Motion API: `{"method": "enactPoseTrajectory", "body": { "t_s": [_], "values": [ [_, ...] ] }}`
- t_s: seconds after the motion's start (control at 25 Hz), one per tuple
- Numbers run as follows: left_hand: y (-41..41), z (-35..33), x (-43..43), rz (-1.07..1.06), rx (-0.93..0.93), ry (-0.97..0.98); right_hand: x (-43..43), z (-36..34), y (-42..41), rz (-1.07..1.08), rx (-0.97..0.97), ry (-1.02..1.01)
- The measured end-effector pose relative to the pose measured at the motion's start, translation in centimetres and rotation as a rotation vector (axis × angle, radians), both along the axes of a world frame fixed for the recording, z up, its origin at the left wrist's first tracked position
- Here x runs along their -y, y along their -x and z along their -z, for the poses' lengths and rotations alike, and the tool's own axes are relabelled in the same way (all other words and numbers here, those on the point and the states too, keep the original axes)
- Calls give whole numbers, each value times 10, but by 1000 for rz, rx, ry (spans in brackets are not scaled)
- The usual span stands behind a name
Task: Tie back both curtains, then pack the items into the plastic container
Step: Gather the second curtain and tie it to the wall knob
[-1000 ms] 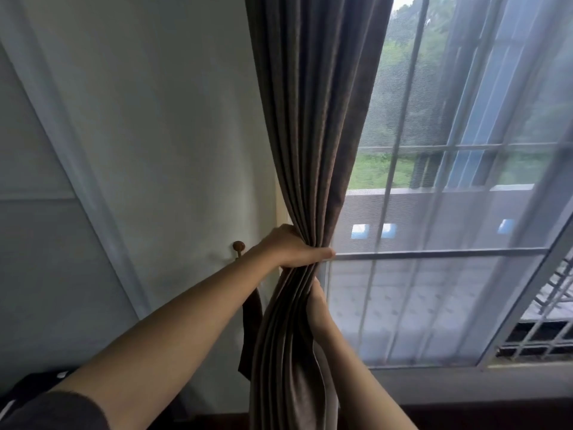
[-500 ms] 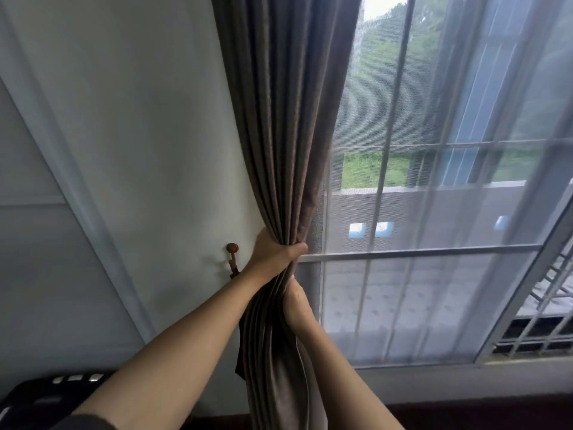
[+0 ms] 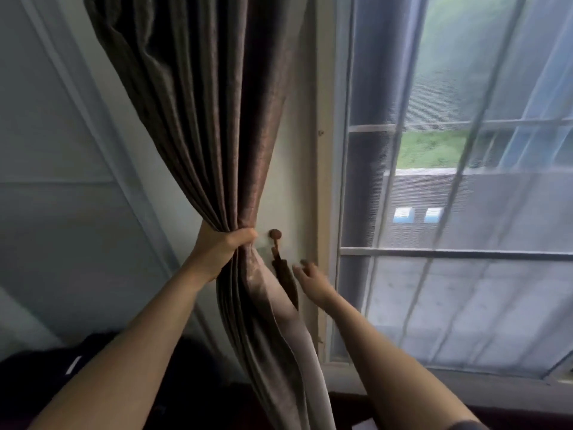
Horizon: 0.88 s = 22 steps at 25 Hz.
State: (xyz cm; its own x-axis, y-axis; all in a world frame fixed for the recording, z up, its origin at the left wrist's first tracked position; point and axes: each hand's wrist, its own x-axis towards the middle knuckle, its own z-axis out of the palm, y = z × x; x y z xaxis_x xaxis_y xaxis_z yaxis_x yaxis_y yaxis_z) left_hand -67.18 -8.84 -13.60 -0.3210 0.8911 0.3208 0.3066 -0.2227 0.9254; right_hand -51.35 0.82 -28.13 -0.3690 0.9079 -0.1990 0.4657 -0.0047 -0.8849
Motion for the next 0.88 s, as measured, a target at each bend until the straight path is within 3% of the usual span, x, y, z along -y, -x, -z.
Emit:
{"method": "enactPoseTrajectory", "body": {
  "t_s": [0.24, 0.48, 0.72, 0.88],
  "values": [
    [30, 1, -2, -1, -20, -16, -30, 36, 48, 0, 196, -134],
    [37, -6, 7, 70, -23, -50, -27, 59, 56, 40, 89, -61],
    [-5, 6, -4, 145, -28, -38, -15, 51, -17, 100, 3, -118],
    [-46, 17, -16, 103, -15, -1, -26, 27, -77, -12, 86, -111]
  ]
}}
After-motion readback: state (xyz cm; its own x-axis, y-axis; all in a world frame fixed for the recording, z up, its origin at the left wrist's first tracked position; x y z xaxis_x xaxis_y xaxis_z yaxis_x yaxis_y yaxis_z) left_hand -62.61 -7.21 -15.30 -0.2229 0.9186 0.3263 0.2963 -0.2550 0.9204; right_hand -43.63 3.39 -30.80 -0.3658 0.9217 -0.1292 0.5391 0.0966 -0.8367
